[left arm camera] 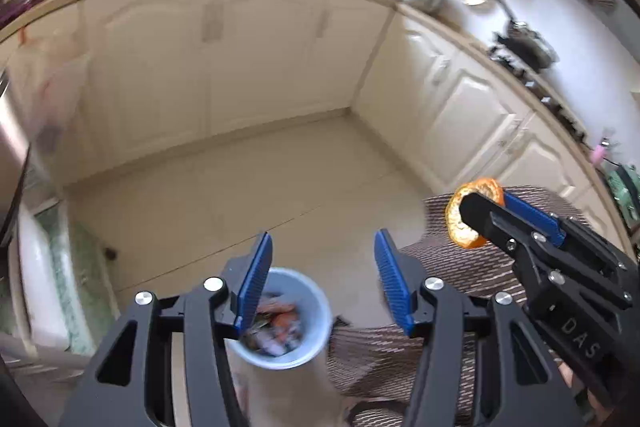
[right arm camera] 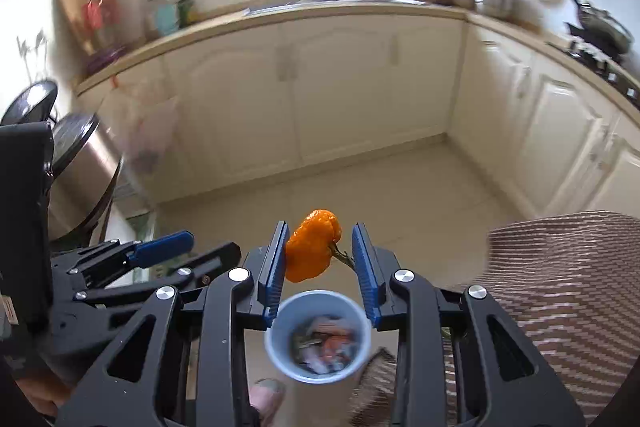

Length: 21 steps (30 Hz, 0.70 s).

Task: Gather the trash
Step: 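Carry the orange peel with the right gripper over the blue bin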

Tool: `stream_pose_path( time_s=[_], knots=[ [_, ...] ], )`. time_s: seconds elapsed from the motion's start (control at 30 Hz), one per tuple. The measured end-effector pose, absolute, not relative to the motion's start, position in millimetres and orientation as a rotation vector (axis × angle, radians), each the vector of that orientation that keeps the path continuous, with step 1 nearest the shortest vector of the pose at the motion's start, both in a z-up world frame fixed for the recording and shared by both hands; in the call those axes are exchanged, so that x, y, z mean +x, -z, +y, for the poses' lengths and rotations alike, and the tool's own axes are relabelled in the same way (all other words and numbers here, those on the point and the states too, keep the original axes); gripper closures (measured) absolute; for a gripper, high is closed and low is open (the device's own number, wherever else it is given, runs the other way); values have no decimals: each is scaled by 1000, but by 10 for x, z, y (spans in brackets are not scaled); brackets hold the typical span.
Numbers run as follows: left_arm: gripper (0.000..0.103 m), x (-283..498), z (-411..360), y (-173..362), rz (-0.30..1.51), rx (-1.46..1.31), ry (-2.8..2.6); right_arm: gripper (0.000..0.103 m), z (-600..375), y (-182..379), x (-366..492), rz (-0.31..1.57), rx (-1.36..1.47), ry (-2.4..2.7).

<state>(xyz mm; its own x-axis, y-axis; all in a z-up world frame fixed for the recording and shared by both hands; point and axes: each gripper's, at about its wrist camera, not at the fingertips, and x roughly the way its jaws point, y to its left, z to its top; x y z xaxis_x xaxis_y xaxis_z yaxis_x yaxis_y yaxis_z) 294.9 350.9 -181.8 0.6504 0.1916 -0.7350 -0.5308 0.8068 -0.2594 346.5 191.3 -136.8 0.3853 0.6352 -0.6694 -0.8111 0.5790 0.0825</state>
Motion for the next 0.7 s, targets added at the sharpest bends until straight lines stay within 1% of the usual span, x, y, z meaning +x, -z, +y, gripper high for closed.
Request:
stream_pose_path(
  time_s=[0.1,0.2,0.3,0.5,0.7],
  knots=[
    [51,2840,3792,2103,805,-502,-471,72,2206,1709,3422,781,-268,-956],
    [51,2816,4044,2501,855,-543,-480,72,2451,2149,3410,855,-287,-946],
    [51,2905,4252,3026,917,-585,-463,72,2567,2639,3517,944,-300,-924],
    [51,3215,4325,4011,1046,-638,-377,72,2596,3455,3846,1074,-311,-844],
    [51,3463,4373,5060,1226,-637,-345,72,2493,4233,4055,1206,-307,-775]
  ],
)
